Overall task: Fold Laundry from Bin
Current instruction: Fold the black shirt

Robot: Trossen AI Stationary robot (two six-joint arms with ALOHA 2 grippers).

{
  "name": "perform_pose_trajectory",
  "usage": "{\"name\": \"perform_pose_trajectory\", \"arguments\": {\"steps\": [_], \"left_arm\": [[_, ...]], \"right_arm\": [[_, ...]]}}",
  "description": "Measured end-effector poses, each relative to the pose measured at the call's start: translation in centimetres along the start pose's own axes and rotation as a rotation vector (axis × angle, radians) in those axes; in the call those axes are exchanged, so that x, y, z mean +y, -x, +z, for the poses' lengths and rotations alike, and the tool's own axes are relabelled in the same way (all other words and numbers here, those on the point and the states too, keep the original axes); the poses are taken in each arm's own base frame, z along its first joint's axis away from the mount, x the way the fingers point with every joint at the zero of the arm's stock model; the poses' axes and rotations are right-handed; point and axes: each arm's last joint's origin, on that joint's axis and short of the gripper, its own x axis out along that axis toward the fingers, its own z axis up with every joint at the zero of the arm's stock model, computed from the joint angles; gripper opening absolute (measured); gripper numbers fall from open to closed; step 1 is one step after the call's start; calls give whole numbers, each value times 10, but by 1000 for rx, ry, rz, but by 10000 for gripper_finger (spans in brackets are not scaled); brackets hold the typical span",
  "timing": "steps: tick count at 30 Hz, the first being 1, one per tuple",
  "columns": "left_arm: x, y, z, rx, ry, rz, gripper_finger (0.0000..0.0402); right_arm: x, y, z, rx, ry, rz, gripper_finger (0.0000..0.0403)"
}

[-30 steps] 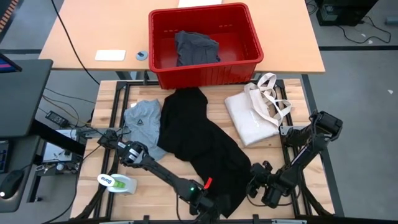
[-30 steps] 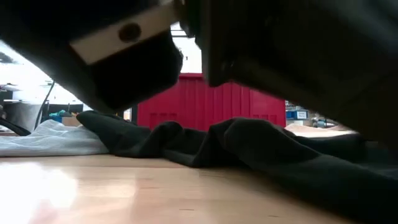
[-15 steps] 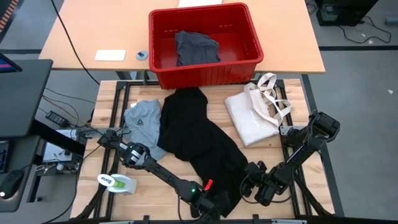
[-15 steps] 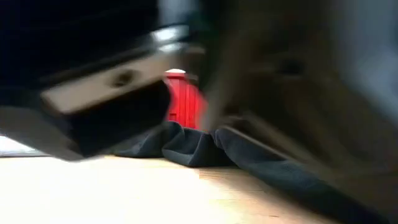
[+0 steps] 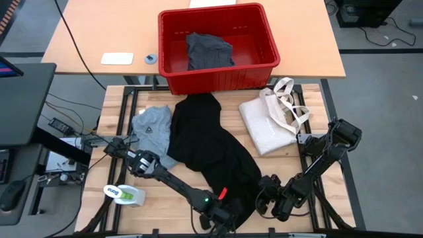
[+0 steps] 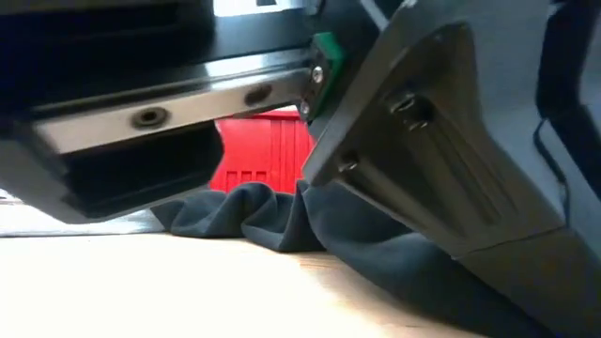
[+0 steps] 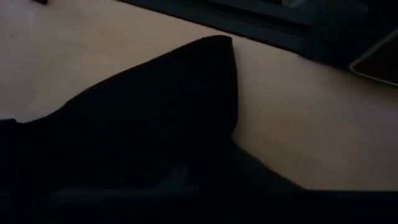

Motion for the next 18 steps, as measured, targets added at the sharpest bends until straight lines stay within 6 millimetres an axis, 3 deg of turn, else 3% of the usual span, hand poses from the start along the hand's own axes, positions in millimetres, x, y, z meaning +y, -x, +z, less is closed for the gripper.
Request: {"name": "perform_pose_trajectory", "arguments": {"steps": [2, 5, 10, 14, 18], "left_arm": [[-4, 0, 3, 2, -7, -1, 14], [-7, 10, 7, 5, 10, -8, 7], [5, 50, 15, -44, 133, 3, 4], [19, 61, 5, -31, 306, 1, 3], [29, 60, -6, -24, 443, -12, 2]], "right_arm": [[1, 3, 0, 14, 21, -1, 90], [8, 18, 6, 19, 76, -16, 85], [21, 56, 19, 25, 289, -109, 71], [52, 76, 22, -84, 559, -38, 64], [85, 70, 4, -199, 847, 46, 56]]}}
